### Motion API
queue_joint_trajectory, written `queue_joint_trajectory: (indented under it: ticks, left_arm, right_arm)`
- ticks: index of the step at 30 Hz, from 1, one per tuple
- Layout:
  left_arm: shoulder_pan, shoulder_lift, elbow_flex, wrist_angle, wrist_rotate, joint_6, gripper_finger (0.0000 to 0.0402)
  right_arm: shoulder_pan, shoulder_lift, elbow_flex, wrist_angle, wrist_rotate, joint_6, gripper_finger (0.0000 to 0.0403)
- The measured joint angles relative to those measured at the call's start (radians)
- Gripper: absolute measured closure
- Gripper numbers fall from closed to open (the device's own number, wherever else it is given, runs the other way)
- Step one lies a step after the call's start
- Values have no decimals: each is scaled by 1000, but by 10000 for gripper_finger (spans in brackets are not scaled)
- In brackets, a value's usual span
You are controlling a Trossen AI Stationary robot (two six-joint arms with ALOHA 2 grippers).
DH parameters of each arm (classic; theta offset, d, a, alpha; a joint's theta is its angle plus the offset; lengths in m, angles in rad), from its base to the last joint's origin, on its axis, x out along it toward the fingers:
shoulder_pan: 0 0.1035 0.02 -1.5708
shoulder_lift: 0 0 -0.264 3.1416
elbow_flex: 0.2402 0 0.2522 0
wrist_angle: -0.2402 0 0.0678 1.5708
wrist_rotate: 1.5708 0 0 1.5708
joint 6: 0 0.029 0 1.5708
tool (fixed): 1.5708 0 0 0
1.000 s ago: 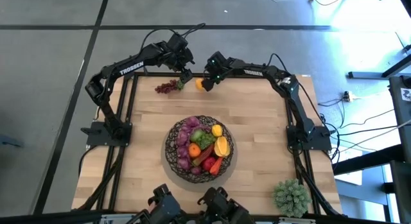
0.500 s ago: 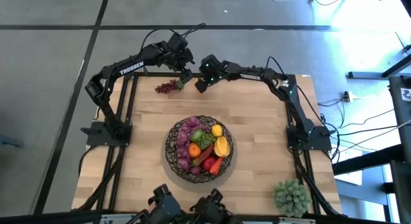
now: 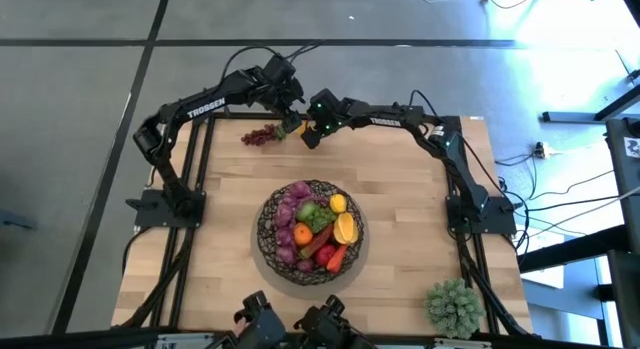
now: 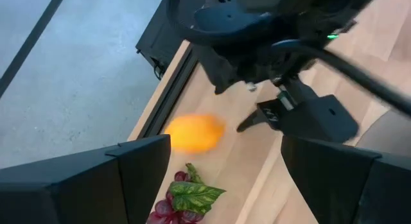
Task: Build produce basket
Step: Put the lemon into the mesh basket
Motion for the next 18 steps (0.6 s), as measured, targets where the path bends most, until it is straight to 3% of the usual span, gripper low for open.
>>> queue_joint_trajectory:
  ticks: [9,18]
  left_arm:
    - [-11,0,0,-2,0,0,113]
    - [38,0,0,-117,-1,-1,113]
  right_arm:
    - [-1,4,-3,36,-2,-130,165]
    - [-1,4,68,44,-44,-90,166]
